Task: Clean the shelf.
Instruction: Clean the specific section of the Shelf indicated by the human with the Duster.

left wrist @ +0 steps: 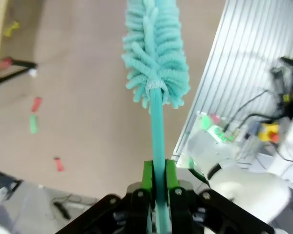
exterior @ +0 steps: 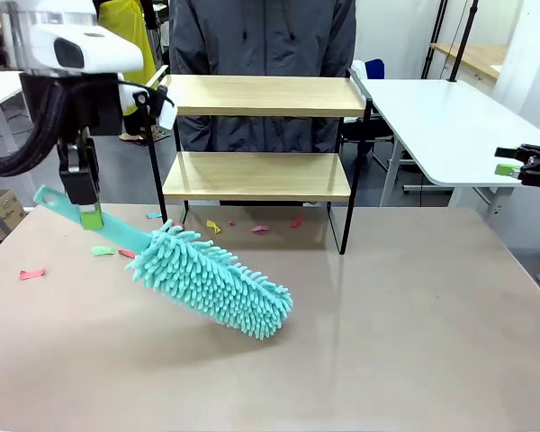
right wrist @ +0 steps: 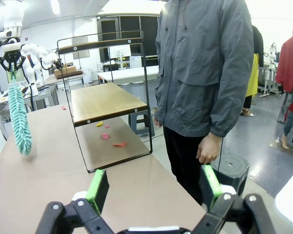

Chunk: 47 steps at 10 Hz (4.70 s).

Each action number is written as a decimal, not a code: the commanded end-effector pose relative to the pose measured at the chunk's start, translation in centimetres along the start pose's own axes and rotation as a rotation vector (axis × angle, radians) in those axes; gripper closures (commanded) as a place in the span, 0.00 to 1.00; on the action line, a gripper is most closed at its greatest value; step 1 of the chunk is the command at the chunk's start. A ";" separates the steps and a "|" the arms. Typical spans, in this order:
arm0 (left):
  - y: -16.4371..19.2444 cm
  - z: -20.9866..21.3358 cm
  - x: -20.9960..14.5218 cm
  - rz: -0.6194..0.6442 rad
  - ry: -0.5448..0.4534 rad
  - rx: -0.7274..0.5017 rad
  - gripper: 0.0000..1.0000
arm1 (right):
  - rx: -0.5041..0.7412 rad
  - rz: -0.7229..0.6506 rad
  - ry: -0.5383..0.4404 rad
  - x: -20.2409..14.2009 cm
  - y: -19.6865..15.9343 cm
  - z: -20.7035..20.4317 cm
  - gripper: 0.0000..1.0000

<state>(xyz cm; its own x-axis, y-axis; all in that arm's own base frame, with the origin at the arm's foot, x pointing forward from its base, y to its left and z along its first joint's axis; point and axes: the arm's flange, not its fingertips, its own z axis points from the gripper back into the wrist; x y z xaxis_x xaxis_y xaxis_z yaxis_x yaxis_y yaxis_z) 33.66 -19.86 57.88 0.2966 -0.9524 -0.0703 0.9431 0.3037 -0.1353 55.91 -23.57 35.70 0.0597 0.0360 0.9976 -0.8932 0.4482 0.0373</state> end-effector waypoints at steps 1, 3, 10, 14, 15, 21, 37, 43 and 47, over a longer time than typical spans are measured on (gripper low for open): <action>-0.1 0.8 -0.4 0.011 -0.014 0.016 0.87 | -0.003 -0.012 0.007 0.5 0.2 -0.2 0.00; -0.1 0.8 -0.4 0.011 -0.014 0.016 0.87 | -0.003 -0.012 0.007 0.5 0.2 -0.2 0.00; -0.1 0.8 -0.4 0.011 -0.014 0.016 0.87 | -0.003 -0.012 0.007 0.5 0.2 -0.2 0.00; -0.1 0.8 -0.4 0.011 -0.014 0.016 0.87 | -0.003 -0.012 0.007 0.5 0.2 -0.2 0.00; -0.1 0.8 -0.4 0.011 -0.014 0.016 0.87 | -0.003 -0.012 0.007 0.5 0.2 -0.2 0.00; -0.1 0.8 -0.4 0.011 -0.014 0.016 0.87 | -0.003 -0.012 0.007 0.5 0.2 -0.2 0.00; 0.0 0.7 1.7 0.034 -0.058 -0.014 0.87 | -0.003 -0.012 0.007 0.5 0.2 -0.2 0.00; -3.9 -3.3 9.6 0.526 -0.226 0.024 0.87 | -0.003 -0.012 0.007 0.5 0.2 -0.2 0.00; -6.0 -5.1 12.6 0.682 -0.368 0.062 0.87 | -0.003 -0.012 0.007 0.5 0.2 -0.2 0.00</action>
<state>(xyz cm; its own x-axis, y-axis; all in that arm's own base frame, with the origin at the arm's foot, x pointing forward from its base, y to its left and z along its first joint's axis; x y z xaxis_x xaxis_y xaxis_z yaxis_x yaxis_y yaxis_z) 30.89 -33.22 53.60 0.8330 -0.5283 0.1645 0.5486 0.8273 -0.1209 55.90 -23.60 35.70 0.0597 0.0359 0.9976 -0.8930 0.4486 0.0373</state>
